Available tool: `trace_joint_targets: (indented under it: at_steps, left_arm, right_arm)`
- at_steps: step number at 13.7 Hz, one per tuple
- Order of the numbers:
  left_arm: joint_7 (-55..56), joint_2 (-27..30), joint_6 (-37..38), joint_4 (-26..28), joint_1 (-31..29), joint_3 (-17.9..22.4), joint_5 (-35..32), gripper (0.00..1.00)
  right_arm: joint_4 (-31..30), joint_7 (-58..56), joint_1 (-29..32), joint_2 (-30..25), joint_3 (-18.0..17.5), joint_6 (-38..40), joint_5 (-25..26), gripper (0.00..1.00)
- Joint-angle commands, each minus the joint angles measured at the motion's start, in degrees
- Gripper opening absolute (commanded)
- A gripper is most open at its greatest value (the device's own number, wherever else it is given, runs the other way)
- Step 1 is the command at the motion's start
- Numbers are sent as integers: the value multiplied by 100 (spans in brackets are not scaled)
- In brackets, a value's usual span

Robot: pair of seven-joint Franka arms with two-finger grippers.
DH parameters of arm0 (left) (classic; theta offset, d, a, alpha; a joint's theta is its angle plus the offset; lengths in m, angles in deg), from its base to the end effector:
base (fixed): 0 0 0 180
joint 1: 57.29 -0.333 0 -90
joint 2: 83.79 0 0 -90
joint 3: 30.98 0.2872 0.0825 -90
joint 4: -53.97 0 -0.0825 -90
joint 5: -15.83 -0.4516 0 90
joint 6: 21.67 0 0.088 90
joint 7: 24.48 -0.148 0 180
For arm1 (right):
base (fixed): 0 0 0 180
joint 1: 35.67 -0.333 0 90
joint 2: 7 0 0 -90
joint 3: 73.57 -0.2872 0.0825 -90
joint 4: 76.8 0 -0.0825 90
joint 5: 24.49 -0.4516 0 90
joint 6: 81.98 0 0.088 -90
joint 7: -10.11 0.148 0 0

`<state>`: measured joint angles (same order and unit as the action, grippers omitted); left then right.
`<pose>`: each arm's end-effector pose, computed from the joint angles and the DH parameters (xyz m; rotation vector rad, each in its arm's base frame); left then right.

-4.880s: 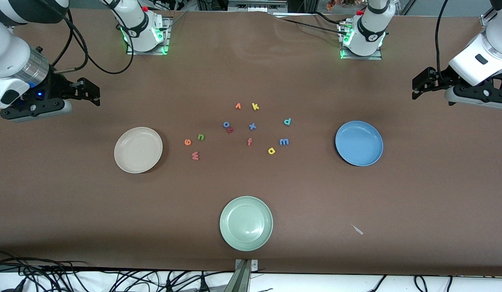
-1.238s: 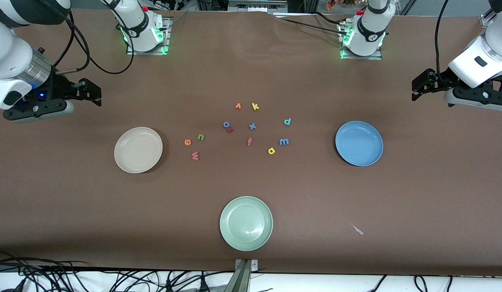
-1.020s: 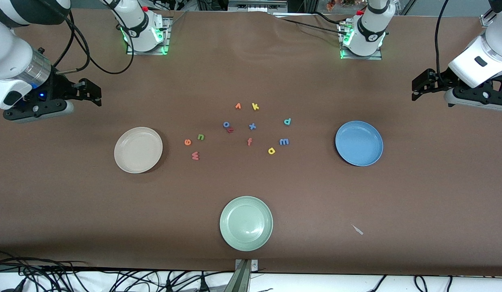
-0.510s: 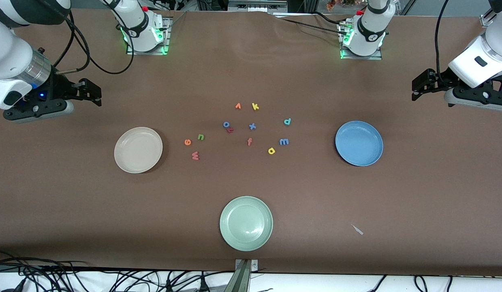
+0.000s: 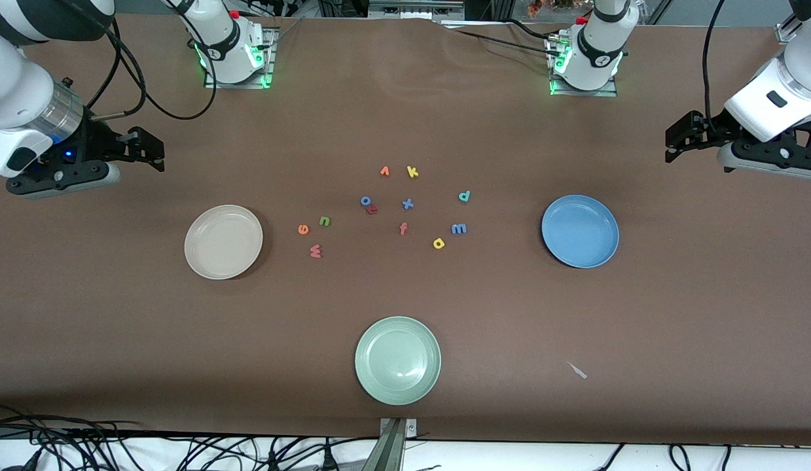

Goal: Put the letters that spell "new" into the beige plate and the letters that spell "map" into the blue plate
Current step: 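Move the right gripper toward the letters beside the white plate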

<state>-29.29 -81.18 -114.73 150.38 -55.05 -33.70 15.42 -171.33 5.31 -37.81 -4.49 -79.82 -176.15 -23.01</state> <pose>0.6093 -0.0522 0.5269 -3.1208 0.2673 0.0203 0.6276 0.0881 0.4908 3.0971 0.3620 -0.0766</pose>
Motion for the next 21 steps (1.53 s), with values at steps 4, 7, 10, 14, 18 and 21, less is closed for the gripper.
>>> trace_joint_targets:
  at_steps: [4,7,10,14,18,21]
  left_arm:
    - [-99,-77,156,-193,-12,-9,50,100]
    - [-99,-68,165,-193,-12,-18,58,100]
    - [-116,-77,165,-176,-30,17,50,100]
    - [-99,-130,165,-202,-30,17,58,100]
    - [-99,-130,165,-202,-30,17,58,100]
    - [-90,-130,165,-202,-30,0,58,100]
  right_arm:
    - [-23,23,-84,47,-52,-22,89,100]
    - [-23,50,-163,179,-52,-57,98,100]
    - [-23,50,-199,232,-52,-101,98,100]
    - [-14,50,-321,285,-52,-171,98,100]
    - [-14,59,-488,451,-52,-347,98,100]
    - [-110,461,-796,504,-52,-637,107,100]
